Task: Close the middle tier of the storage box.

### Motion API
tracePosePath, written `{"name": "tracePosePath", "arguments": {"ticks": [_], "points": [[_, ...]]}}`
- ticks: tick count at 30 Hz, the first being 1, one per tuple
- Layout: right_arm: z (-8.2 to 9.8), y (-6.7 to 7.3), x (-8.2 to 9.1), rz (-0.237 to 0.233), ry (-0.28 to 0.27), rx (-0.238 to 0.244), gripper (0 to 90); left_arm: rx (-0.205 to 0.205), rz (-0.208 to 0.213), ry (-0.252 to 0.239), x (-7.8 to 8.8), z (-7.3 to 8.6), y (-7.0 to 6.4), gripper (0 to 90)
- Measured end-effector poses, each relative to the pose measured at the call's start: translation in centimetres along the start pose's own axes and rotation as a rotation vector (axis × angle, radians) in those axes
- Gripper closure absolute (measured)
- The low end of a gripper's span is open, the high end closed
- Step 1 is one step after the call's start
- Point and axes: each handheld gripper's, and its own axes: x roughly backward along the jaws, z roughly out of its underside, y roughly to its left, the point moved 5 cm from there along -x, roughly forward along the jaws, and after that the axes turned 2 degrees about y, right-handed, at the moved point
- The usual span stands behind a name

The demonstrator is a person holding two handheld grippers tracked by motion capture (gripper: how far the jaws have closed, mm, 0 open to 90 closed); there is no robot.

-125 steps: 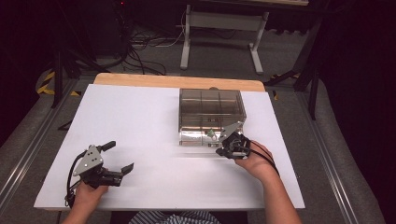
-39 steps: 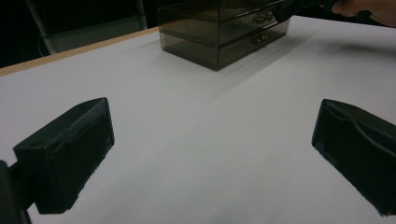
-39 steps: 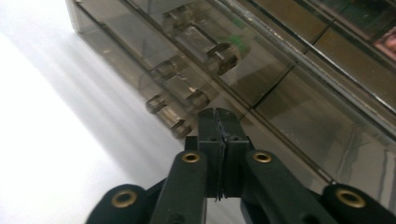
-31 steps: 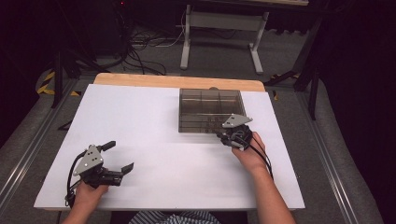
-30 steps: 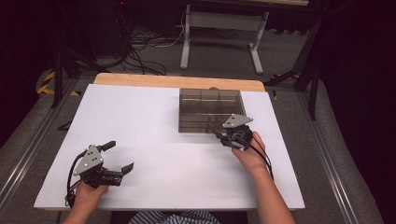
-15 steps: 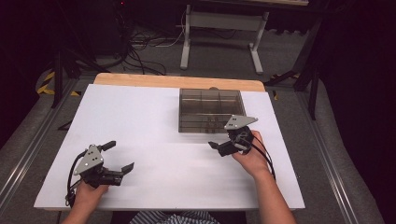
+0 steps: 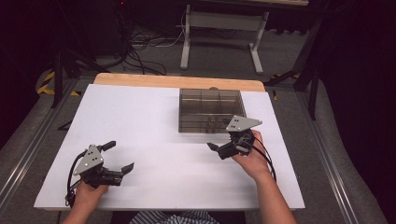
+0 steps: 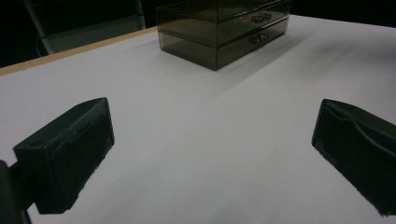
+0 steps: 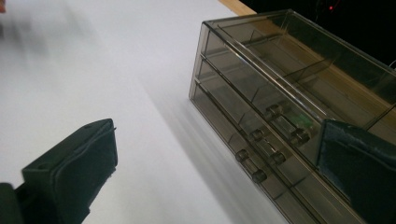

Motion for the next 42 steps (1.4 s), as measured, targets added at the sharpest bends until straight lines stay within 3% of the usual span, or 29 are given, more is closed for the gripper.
{"name": "tracePosePath", "arguments": {"ticks": [3, 15, 28, 42], "points": [[-0.2, 0.2, 0.4, 0.0, -0.033, -0.007, 0.0, 0.0, 0.0, 0.001, 0.0, 0.0, 0.0, 0.2], [0.5, 0.6, 2.4, 0.037, -0.058, -0.046, 0.0, -0.001, -0.001, -0.002, 0.0, 0.0, 0.0, 0.2], [2.9, 0.9, 4.0, 0.043, -0.106, -0.08, 0.0, 0.005, -0.006, -0.007, 0.0, 0.0, 0.1, 0.2], [7.1, 1.2, 5.0, 0.082, -0.09, -0.148, 0.0, 0.02, -0.012, -0.011, 0.1, 0.0, 0.2, 0.2]]}}
